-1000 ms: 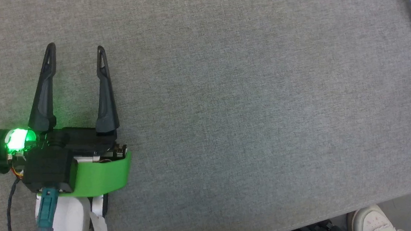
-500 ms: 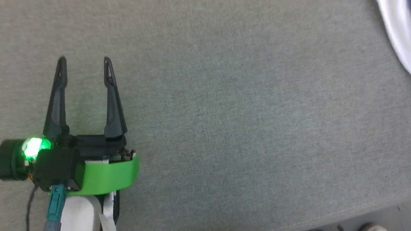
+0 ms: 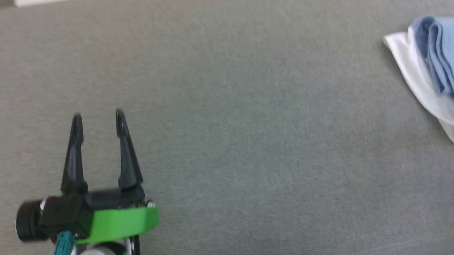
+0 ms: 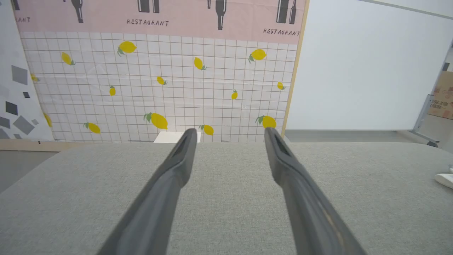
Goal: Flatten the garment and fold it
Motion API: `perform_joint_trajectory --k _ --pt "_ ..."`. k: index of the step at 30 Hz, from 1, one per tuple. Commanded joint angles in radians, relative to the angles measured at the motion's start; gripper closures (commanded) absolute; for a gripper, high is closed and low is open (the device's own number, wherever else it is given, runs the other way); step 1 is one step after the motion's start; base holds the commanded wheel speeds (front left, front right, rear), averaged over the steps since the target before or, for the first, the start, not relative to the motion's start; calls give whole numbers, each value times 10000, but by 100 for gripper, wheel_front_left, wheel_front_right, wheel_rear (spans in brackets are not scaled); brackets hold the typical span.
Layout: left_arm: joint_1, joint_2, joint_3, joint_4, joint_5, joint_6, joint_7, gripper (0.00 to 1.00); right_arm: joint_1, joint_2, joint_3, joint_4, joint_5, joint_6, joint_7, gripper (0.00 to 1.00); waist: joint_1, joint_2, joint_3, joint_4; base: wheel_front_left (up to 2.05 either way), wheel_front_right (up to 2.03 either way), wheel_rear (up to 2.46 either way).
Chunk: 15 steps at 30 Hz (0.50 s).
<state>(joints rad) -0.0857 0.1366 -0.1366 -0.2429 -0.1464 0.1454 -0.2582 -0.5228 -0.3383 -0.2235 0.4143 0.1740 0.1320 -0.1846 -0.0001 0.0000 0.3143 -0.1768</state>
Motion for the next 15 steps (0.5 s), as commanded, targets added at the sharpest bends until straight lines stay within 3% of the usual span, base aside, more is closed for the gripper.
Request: perform_joint_trajectory --k 1,3,4,9,15 --pt "248 -45 94 69 -63 -98 -34 0 477 386 -88 -562 -138 -13 62 0 1 0 -1008 643 0 0 0" --pt "474 -124 182 152 -122 -188 -35 0 1199 904 -165 -1435 -330 -13 261 0 1 0 -1219 797 0 0 0" --pt "730 -238 261 292 -160 -326 -35 0 2136 1431 -93 -2436 -678 -13 498 0 1 0 -1456 1021 0 0 0" --pt "1148 -473 173 1015 -150 -629 -35 0 3814 2416 9 -3605 -1474 -13 629 0 1 0 -1883 1443 0 0 0" --pt "1454 -671 242 1462 -158 -689 -35 0 4934 2796 -24 -3934 -2419 -13 328 0 1 0 -2176 1726 0 0 0"
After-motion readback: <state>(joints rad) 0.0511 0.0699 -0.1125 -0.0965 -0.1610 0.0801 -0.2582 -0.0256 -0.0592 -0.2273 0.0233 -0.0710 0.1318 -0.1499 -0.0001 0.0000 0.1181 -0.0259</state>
